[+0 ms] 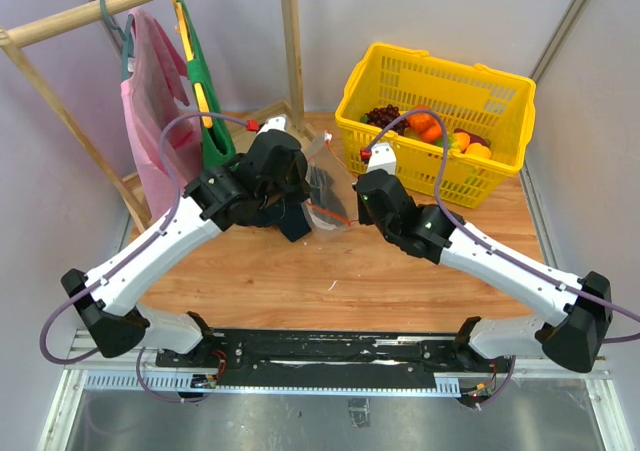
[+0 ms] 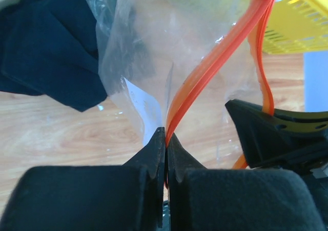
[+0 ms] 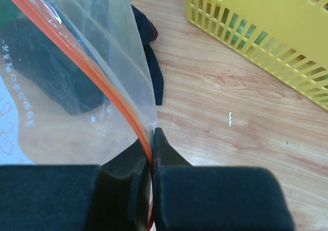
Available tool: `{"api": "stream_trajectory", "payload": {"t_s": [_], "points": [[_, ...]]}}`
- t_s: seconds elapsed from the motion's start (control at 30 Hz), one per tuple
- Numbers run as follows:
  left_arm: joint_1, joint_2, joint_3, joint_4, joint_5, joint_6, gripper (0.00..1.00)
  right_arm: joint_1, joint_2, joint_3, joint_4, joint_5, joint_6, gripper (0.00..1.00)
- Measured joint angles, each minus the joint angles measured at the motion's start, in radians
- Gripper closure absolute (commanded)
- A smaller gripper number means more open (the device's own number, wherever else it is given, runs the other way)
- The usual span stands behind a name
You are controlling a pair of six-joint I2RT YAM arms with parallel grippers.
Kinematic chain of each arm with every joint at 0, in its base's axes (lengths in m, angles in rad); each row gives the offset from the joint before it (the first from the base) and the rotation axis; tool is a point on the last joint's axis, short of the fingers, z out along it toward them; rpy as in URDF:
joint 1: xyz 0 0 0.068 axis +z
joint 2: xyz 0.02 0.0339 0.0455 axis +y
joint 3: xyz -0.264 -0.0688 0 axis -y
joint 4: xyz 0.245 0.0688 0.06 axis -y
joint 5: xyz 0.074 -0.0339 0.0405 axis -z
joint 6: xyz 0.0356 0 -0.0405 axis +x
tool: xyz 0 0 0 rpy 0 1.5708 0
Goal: Place the food in the zip-top bag and seal the zipper
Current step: Open the zipper of the food storage bag at the center of the board, then pick up the fake vegetable from the bin.
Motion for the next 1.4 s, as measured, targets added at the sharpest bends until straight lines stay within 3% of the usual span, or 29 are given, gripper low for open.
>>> {"api": "stream_trajectory", "payload": {"t_s": [0.13,0.37,0.6,0.87,0.93,1.3,1.4], "points": [[0.0,0.053,0.072,-0.103,-0.003,0.075,1.0,-0.004,0.007,0.0,-0.009,-0.04,0.013,0.93],[0.0,0.107,0.039,-0.171,0.03,0.142,1.0,-0.023,0.04,0.0,-0.022,-0.093,0.018,0.81],[0.0,0.119,0.038,-0.173,0.06,0.175,0.99,-0.069,0.04,-0.001,-0.024,-0.13,0.017,0.99],[0.0,0.152,0.081,-0.178,0.052,0.214,1.0,-0.16,0.012,-0.027,-0.069,-0.137,0.027,0.99],[0.0,0.163,0.094,-0.172,0.052,0.224,1.0,-0.166,0.003,-0.029,-0.071,-0.141,0.026,0.95],[0.0,0.259,0.167,-0.149,0.044,0.272,0.99,-0.169,-0.068,-0.029,-0.046,-0.244,-0.089,0.52],[0.0,0.28,0.188,-0.154,0.032,0.279,1.0,-0.183,-0.082,-0.003,-0.051,-0.299,-0.146,0.46]]}}
